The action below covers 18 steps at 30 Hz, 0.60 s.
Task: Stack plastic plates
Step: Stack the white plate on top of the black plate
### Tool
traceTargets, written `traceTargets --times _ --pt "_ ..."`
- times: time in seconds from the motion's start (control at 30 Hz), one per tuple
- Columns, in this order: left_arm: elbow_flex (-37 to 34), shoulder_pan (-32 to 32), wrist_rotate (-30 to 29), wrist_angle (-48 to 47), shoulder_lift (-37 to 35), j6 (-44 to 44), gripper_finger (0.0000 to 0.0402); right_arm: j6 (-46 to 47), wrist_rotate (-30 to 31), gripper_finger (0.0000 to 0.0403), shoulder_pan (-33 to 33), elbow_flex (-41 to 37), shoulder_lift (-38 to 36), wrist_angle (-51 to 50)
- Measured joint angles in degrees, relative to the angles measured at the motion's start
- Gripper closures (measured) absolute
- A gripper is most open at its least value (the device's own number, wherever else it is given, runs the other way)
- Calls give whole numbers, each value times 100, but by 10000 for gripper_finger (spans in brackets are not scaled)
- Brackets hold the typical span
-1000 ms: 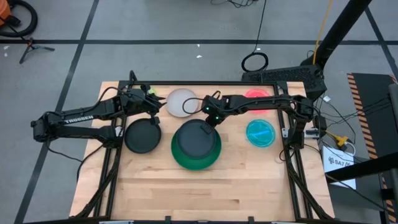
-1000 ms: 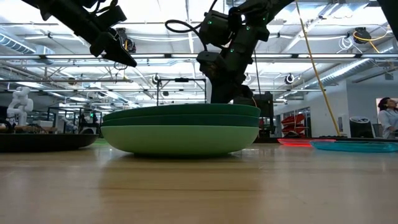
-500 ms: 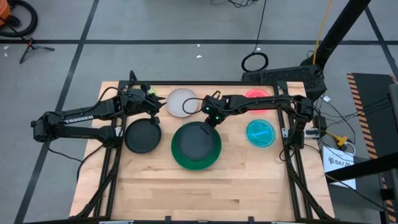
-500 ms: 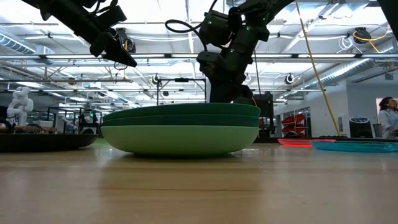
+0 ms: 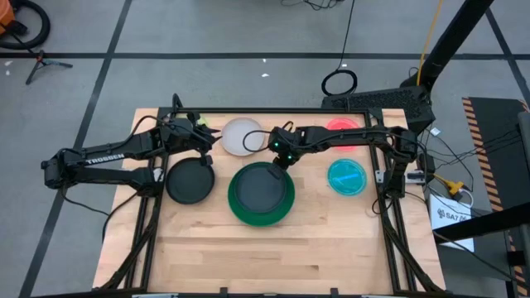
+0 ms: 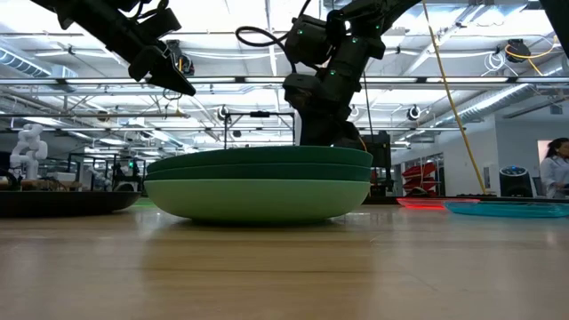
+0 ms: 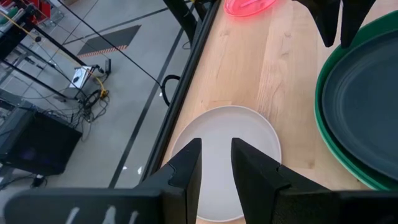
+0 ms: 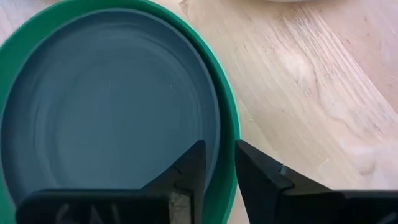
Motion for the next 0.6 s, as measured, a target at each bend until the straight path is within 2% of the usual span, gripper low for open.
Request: traceTargets --times 0.23,0.3,0.6 --pt "0 2 0 -61 0 -269 307 -850 50 321 264 0 -9 85" --pt "0 0 -1 -92 0 -368 307 -1006 255 321 372 0 -63 83" --pt "0 0 -2 -87 6 -897 307 -1677 605 321 681 2 -649 -267"
